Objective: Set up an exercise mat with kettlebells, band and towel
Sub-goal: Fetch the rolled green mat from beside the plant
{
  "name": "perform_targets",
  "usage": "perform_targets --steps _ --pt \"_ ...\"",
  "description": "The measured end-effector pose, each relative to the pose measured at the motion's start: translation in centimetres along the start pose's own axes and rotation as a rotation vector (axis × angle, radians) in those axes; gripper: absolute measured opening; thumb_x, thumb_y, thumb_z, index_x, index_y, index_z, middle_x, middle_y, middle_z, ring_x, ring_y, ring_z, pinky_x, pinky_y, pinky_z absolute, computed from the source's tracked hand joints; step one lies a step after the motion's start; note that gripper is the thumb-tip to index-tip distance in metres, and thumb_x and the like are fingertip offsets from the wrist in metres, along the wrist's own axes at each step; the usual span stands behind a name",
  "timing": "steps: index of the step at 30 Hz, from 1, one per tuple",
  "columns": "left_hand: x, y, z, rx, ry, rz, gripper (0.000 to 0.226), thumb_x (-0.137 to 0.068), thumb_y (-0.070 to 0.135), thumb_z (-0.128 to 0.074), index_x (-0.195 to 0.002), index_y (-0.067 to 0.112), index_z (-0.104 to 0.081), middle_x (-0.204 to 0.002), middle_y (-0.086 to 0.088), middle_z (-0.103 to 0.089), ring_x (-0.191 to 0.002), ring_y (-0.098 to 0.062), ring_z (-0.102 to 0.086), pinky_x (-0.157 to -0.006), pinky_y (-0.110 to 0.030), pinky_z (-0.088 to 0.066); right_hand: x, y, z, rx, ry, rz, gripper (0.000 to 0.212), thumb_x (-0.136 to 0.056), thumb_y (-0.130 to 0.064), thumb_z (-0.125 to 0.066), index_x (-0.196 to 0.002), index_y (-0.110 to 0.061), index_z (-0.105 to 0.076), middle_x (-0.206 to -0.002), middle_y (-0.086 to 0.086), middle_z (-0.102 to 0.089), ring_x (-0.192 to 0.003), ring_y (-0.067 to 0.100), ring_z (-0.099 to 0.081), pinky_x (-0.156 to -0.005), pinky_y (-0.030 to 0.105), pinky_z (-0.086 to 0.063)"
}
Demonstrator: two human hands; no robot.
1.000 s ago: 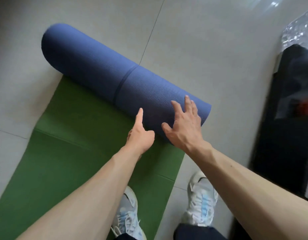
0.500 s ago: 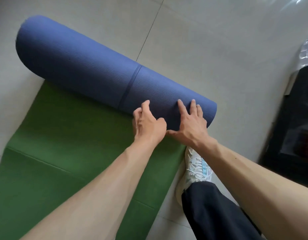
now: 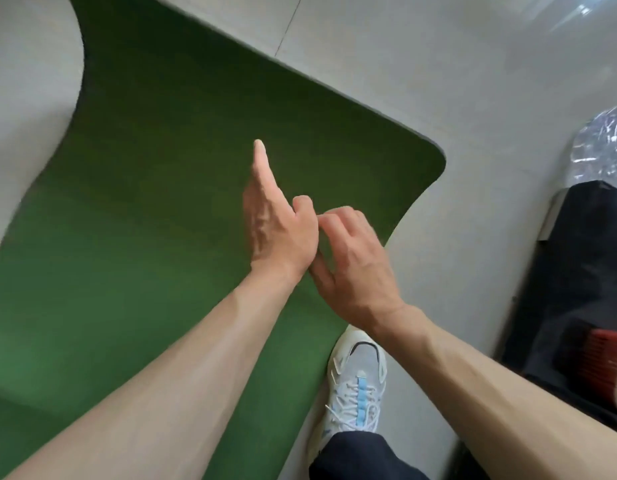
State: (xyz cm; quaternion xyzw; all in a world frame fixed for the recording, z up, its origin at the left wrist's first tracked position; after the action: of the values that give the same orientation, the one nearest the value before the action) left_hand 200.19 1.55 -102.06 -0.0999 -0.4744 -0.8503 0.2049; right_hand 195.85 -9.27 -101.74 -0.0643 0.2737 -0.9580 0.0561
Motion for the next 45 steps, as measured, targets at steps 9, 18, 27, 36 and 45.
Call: perform_targets --steps 9,18,27,36,45 --pt "-8.0 -5.4 -3.6 -0.451 -0.159 -0.082 0.066 -0.103 0.032 -0.045 -0.161 0.036 -0.013 -0.173 0.001 0.002 -0.157 -0.027 -0.005 -0.124 -0.042 -0.015 -6.5 4.9 -7.3 0.138 -0.354 -0.163 0.083 -0.095 -0.050 -0.058 -0.161 -0.026 -0.014 -0.171 0.012 -0.004 -0.159 0.030 0.000 -0.129 0.040 -0.009" --pt "-17.5 -8.6 -7.3 -1.021 -0.259 -0.440 0.077 -0.098 0.061 -0.036 -0.159 0.039 0.005 -0.169 -0.006 0.025 -0.157 -0.033 0.017 -0.125 -0.061 -0.002 -13.4 9.8 -12.2 0.241 -0.239 -0.188 0.074 -0.100 -0.053 -0.043 -0.161 -0.032 -0.008 -0.171 0.013 0.011 -0.157 0.036 0.014 -0.125 0.059 0.004" --pt "-26.9 -6.3 -4.9 -1.042 -0.170 -0.200 0.089 -0.083 0.088 -0.019 -0.153 0.051 0.021 -0.165 -0.007 0.031 -0.155 -0.039 0.020 -0.122 -0.069 -0.003 -20.3 15.2 -9.8 0.321 -0.211 -0.099 0.075 -0.091 -0.079 -0.010 -0.158 -0.047 0.003 -0.170 -0.001 0.013 -0.156 0.026 0.019 -0.122 0.059 0.013" --pt "-31.0 -7.4 -3.6 -1.014 -0.087 -0.232 0.092 -0.075 0.093 -0.010 -0.152 0.053 0.021 -0.166 -0.015 0.026 -0.153 -0.044 0.022 -0.117 -0.074 0.006 -20.5 16.2 -10.9 0.433 -0.081 -0.077 0.074 -0.096 -0.073 -0.016 -0.161 -0.037 -0.016 -0.170 -0.002 -0.013 -0.158 0.024 -0.010 -0.124 0.053 -0.008" --pt "-35.9 -6.9 1.1 -0.925 -0.009 -0.158 0.131 -0.062 0.101 -0.034 -0.162 0.028 0.009 -0.170 -0.013 0.017 -0.158 -0.029 0.014 -0.126 -0.052 0.004 -20.4 16.5 -11.0 0.463 -0.057 -0.073 0.075 -0.097 -0.071 -0.008 -0.161 -0.034 -0.014 -0.169 -0.003 -0.011 -0.158 0.024 -0.007 -0.125 0.051 -0.007"
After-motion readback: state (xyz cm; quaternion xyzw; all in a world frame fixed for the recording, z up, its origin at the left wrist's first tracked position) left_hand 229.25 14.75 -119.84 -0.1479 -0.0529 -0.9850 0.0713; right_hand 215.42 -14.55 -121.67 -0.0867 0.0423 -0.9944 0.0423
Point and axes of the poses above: each hand's wrist, its own x-axis away from the middle knuckle, its own z-axis out of the back of the hand, y = z × x, the point moved 3 cm from there along -x, towards the middle knuckle
